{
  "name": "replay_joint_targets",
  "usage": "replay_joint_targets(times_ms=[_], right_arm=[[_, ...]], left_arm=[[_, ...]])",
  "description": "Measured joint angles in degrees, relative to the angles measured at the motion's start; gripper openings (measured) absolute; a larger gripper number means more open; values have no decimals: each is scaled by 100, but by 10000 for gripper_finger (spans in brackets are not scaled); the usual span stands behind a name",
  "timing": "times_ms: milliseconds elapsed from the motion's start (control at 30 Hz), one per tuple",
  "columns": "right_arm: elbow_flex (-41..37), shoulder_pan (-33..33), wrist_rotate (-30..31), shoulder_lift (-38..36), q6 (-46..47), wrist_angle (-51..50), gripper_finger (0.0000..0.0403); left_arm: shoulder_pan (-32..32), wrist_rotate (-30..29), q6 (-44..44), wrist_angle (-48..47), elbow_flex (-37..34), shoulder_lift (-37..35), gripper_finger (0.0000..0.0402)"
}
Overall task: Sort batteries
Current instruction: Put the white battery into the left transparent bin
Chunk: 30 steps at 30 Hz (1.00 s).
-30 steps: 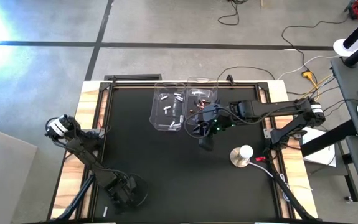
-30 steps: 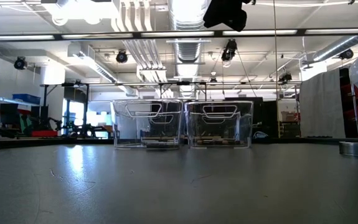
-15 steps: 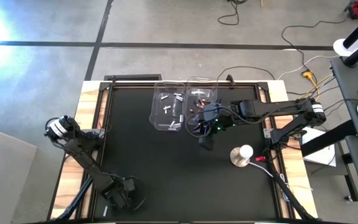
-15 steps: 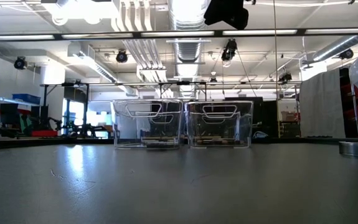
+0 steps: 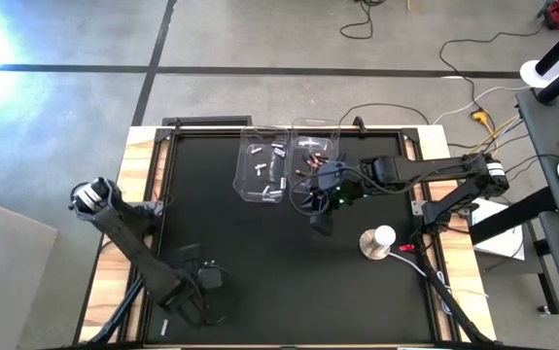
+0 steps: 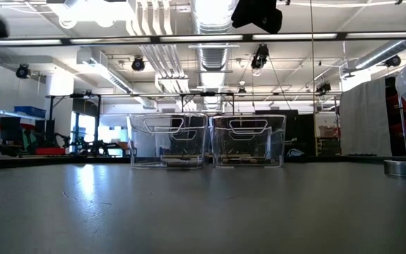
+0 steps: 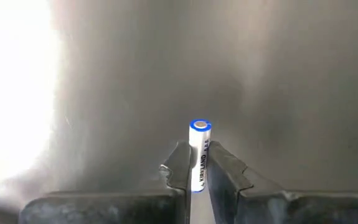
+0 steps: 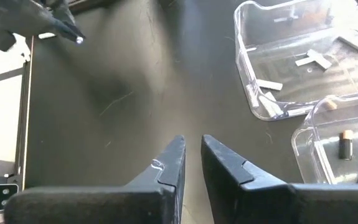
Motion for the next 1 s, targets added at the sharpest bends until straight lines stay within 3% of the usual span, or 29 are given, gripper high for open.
replay_joint_targets(times_ms=[300, 567, 800, 900, 1000], right_arm=[[0, 283, -42, -20, 460, 0, 43], [0, 997, 253, -5, 1230, 22, 43], [0, 1479, 798, 17, 1970, 327, 43], [0, 1543, 1107, 17, 2175, 408, 45], [2, 1542, 1240, 17, 2426, 436, 43]], left_arm=[[1597, -661, 2344, 174, 296, -968, 15], [4245, -588, 4023, 1533, 283, -1731, 16], [6499, 108, 4695, 2077, 287, -1309, 16], [7057, 638, 4818, 2161, 287, -968, 16], [7288, 747, 5160, 2177, 434, -557, 16]])
